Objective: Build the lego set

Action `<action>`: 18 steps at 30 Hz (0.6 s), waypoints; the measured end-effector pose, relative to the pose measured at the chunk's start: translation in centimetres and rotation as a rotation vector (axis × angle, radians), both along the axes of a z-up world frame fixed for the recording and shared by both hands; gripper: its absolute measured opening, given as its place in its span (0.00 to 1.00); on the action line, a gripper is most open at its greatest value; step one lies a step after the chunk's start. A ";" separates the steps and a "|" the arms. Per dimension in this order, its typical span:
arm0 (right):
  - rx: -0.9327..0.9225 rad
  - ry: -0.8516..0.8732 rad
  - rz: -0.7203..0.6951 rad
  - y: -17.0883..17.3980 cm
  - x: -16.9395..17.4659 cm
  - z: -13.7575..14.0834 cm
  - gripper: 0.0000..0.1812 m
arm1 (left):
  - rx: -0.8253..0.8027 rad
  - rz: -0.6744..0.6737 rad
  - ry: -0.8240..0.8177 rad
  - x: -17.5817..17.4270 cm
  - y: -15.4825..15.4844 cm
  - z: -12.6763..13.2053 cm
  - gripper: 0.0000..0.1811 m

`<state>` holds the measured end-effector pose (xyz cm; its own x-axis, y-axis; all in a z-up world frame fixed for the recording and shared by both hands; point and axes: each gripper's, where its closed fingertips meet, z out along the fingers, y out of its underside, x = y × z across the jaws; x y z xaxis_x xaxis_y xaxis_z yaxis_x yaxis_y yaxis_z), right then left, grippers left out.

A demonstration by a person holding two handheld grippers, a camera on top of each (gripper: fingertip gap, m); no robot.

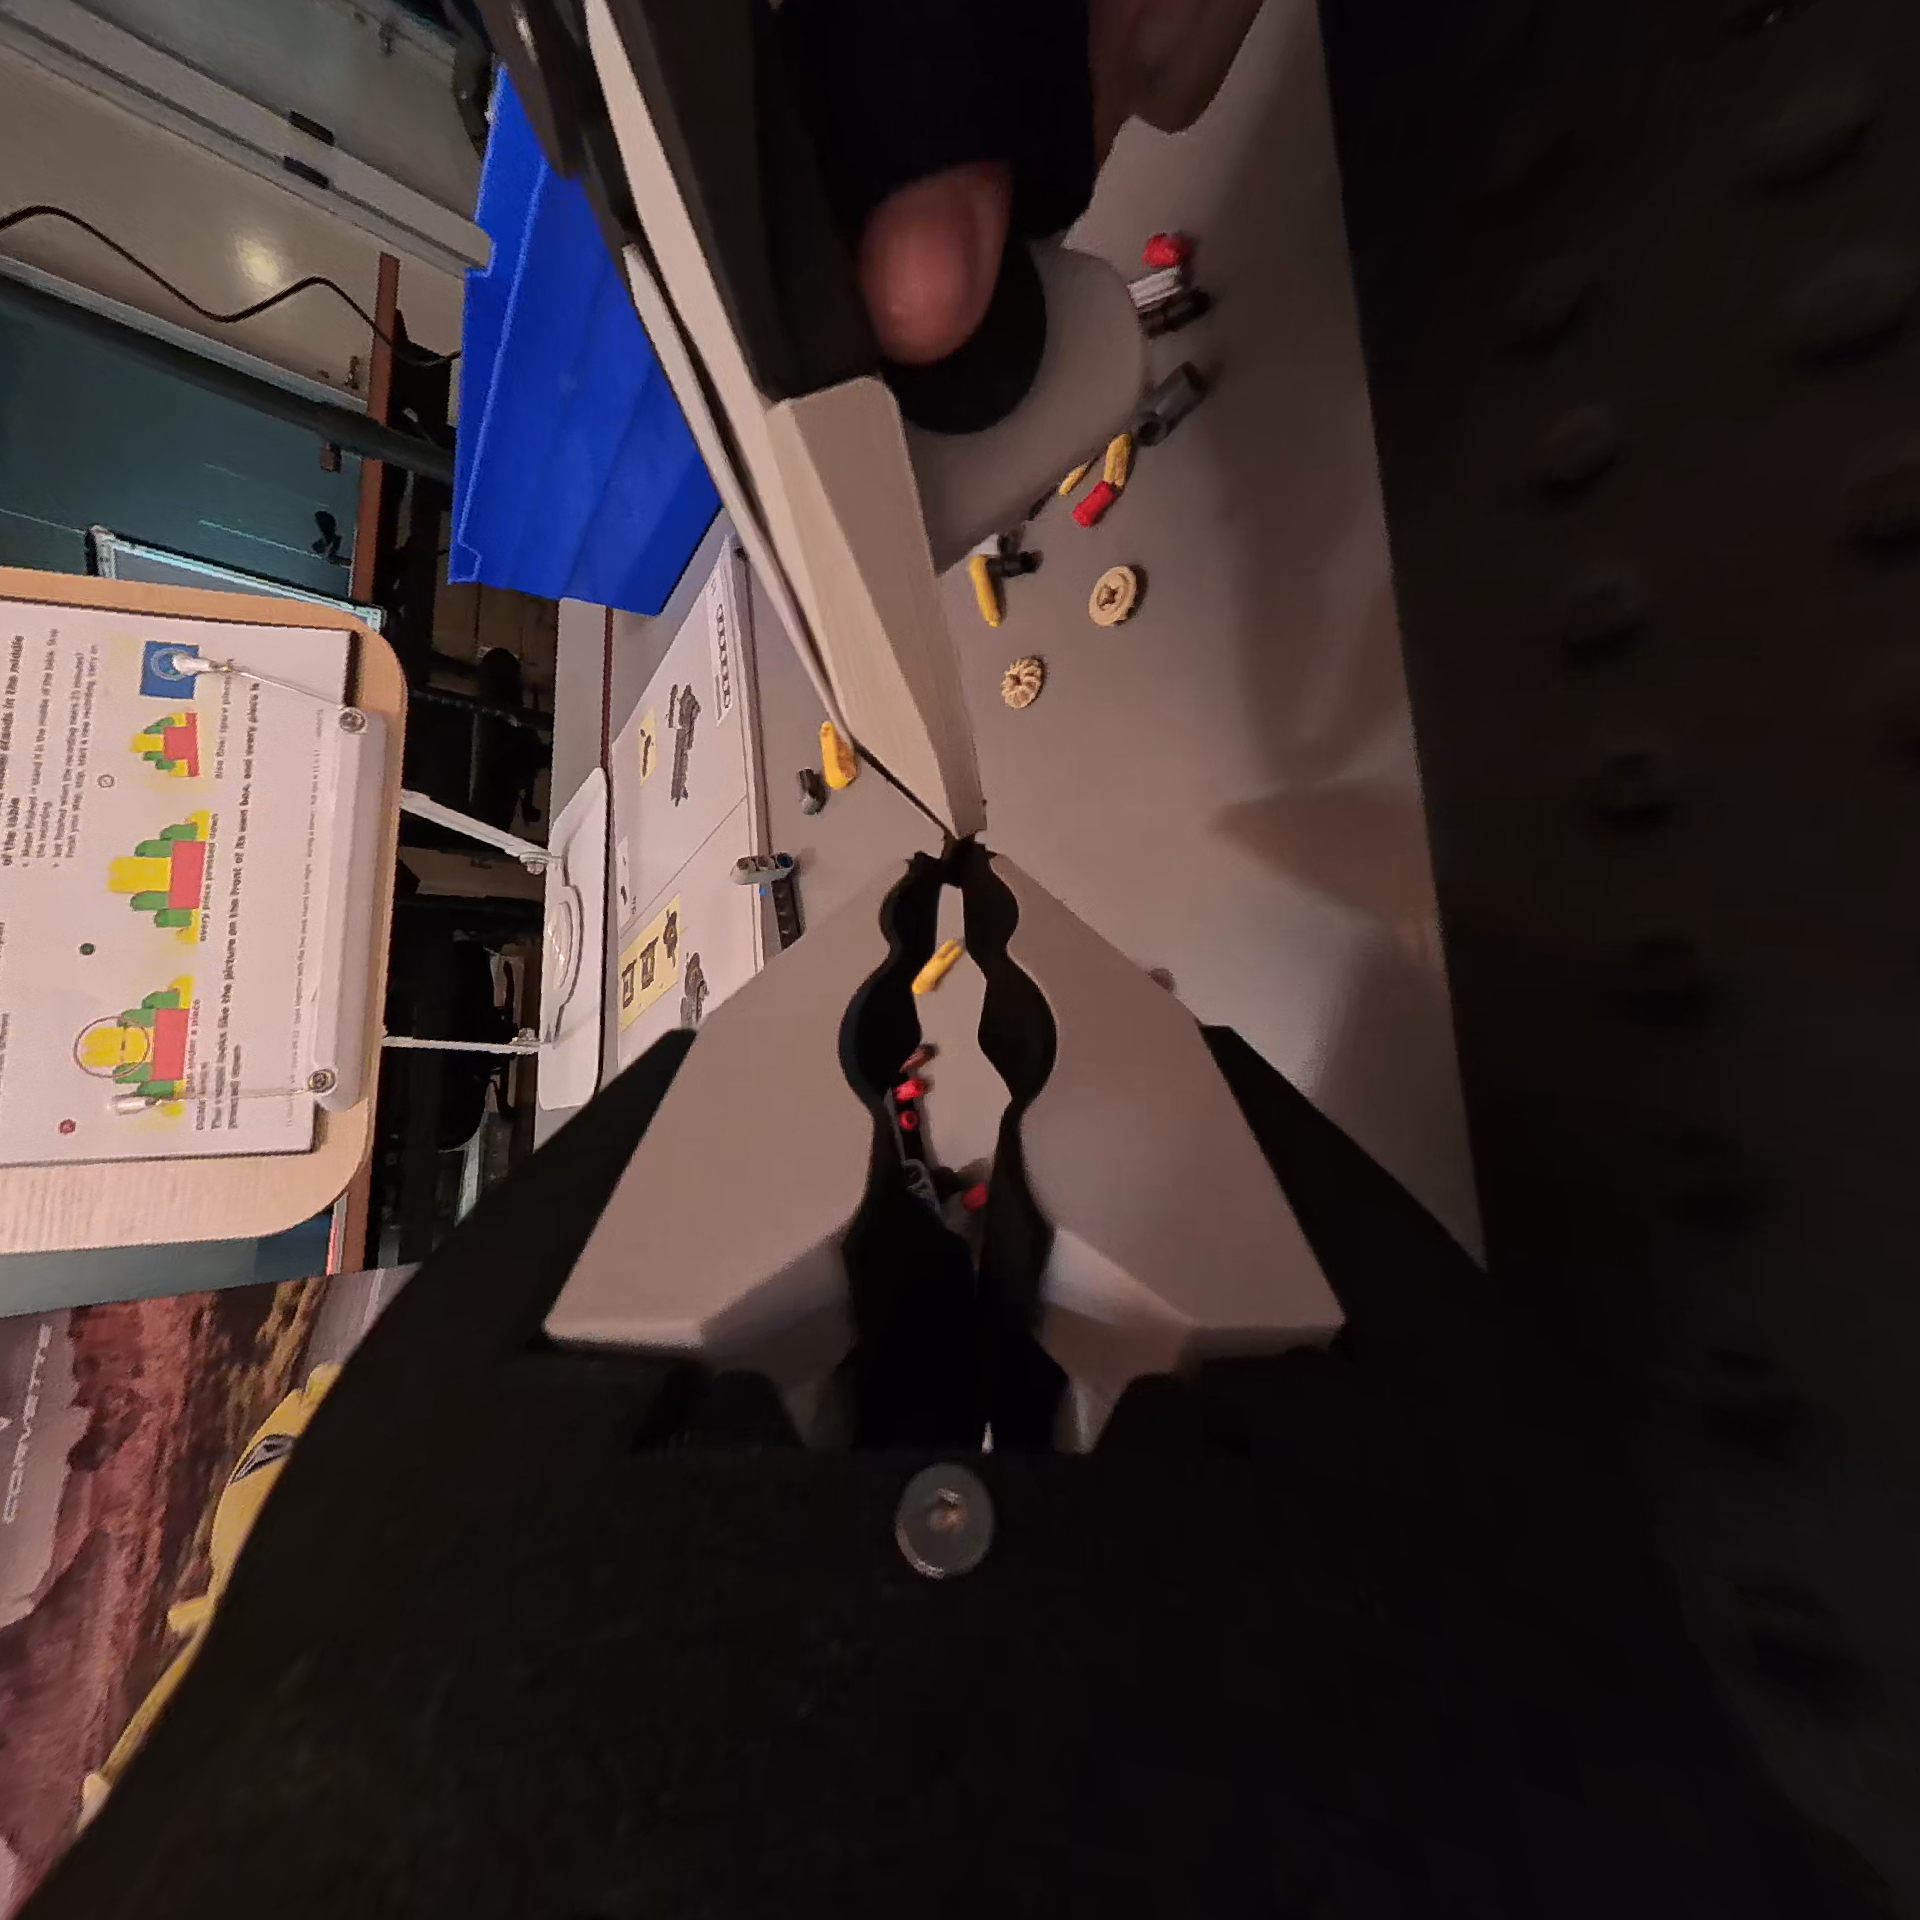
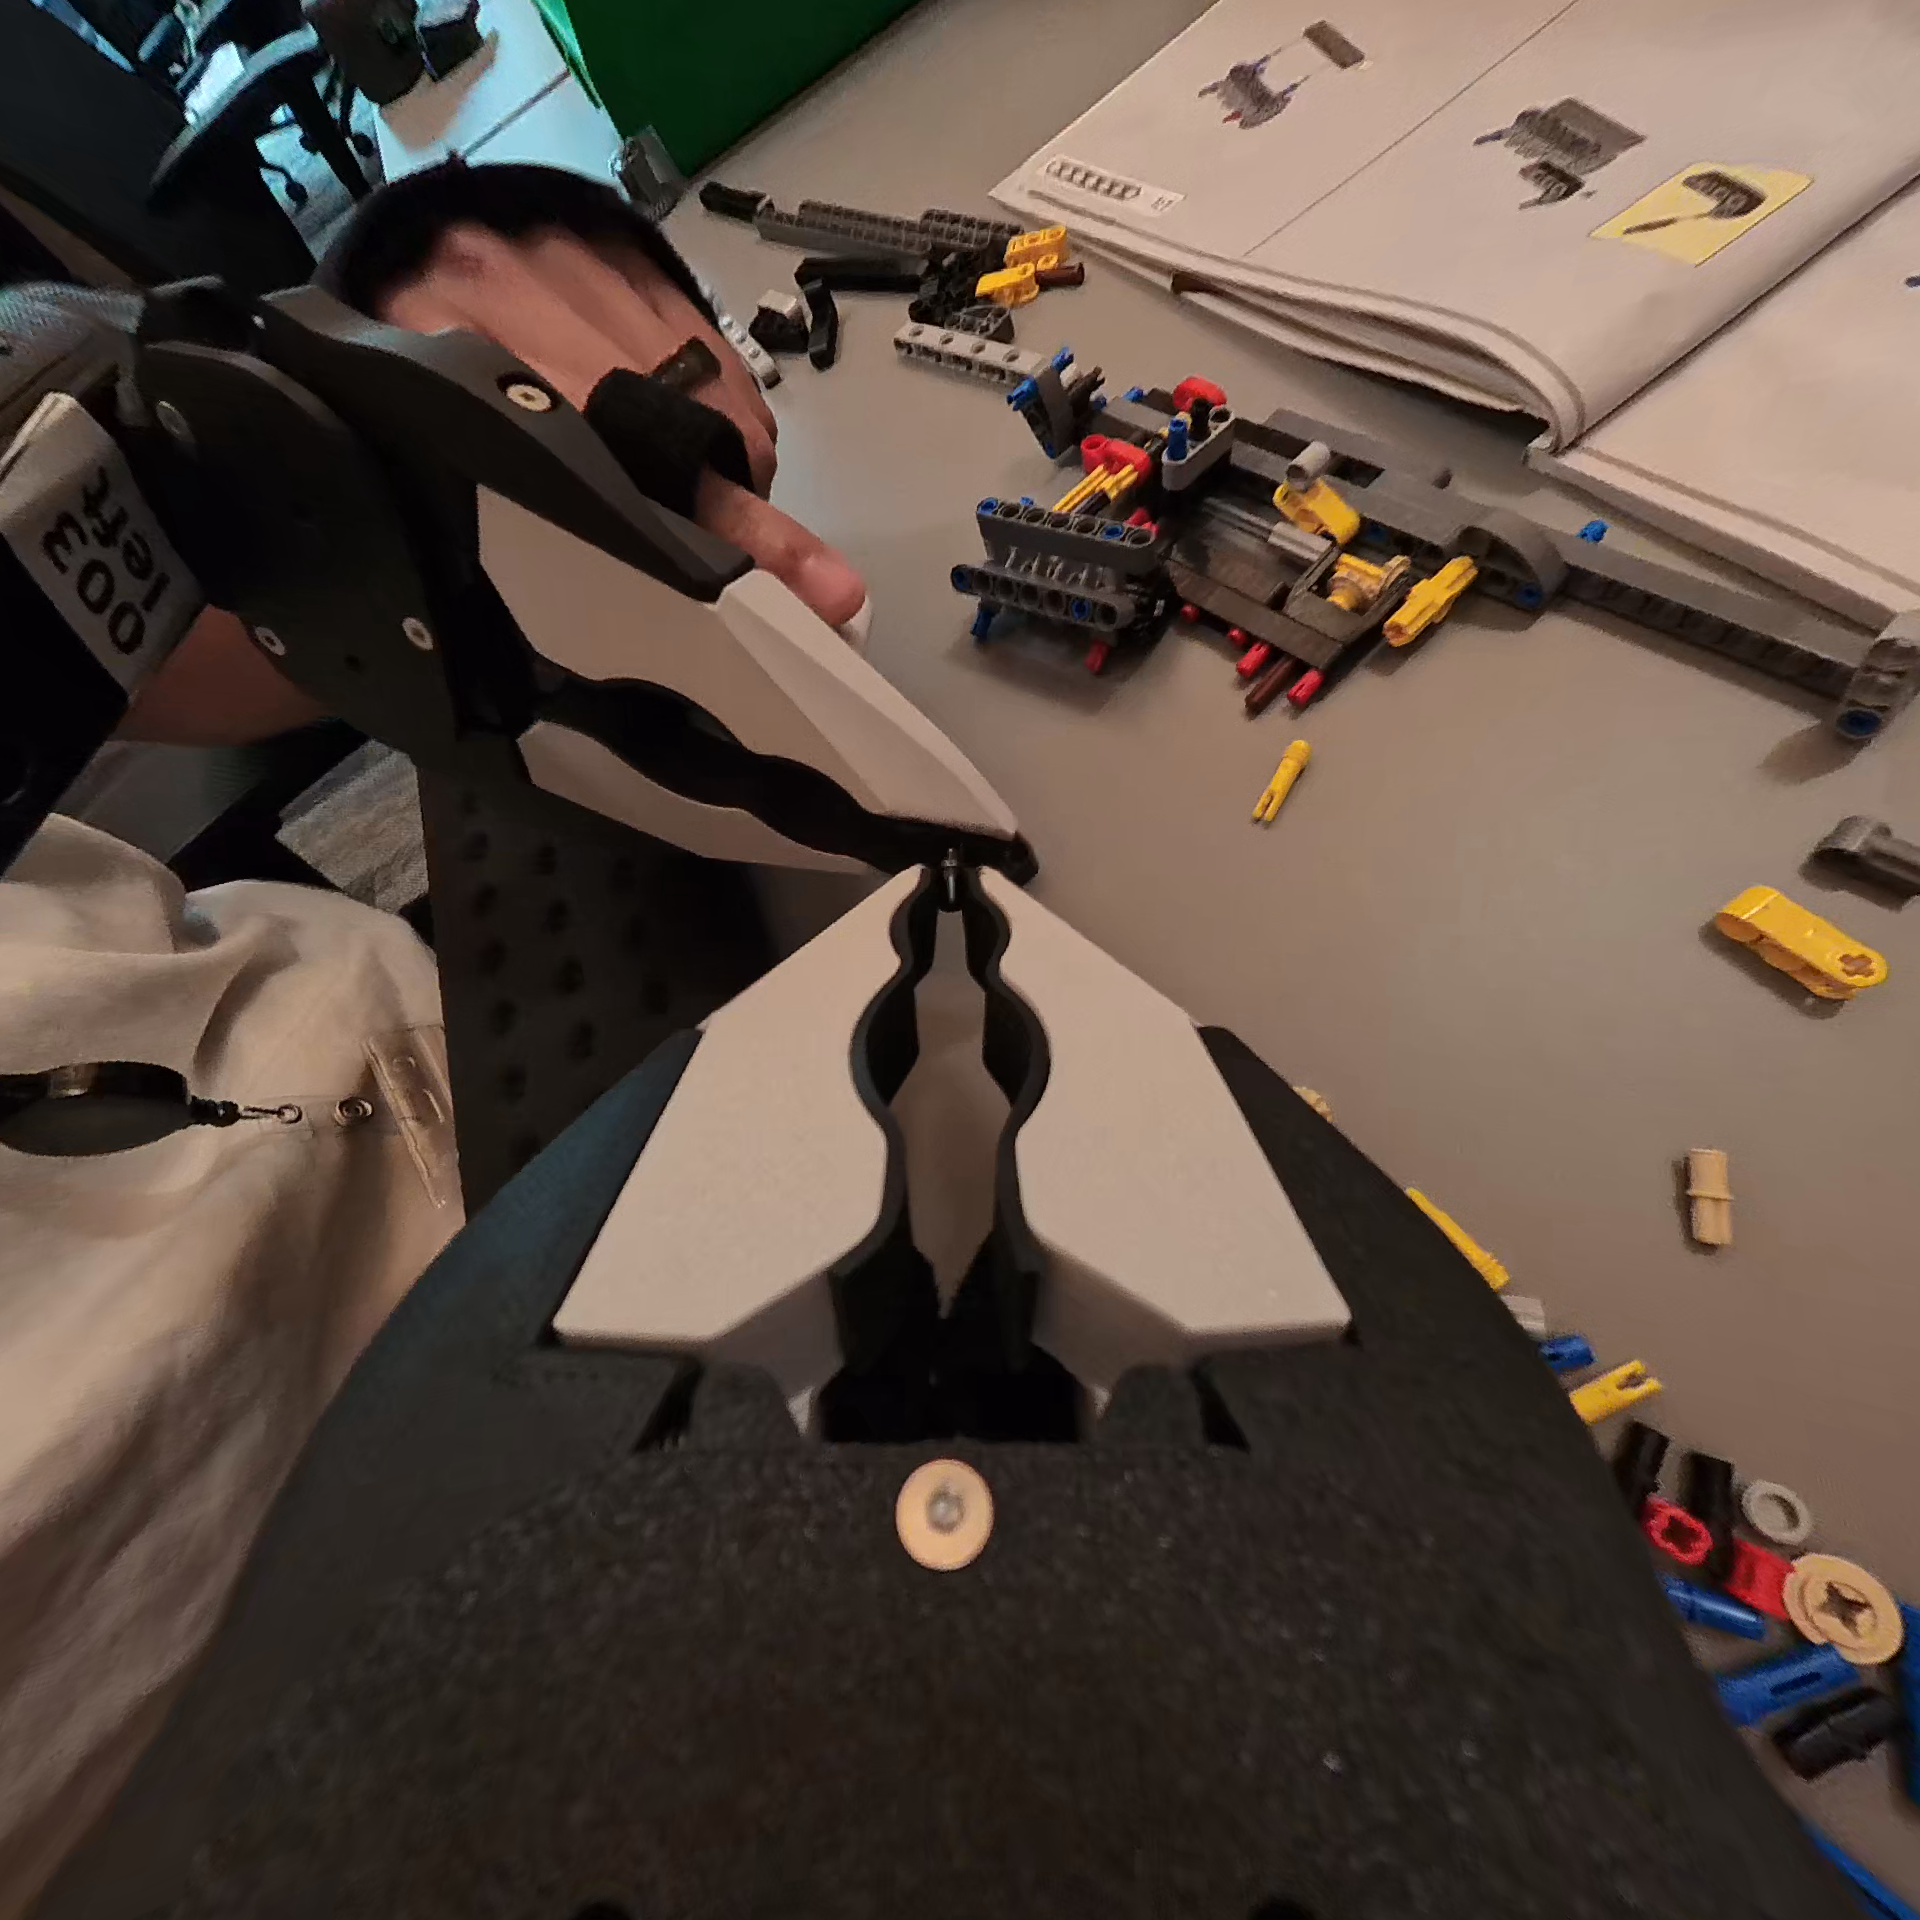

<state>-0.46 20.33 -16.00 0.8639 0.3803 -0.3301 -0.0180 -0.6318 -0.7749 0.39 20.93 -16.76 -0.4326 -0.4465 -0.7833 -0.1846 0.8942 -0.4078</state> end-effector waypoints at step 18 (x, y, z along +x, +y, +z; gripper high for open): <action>0.309 0.214 -0.107 0.7 0.4 4.7 0.02 | -0.207 0.107 -0.197 0.8 0.4 4.6 0.01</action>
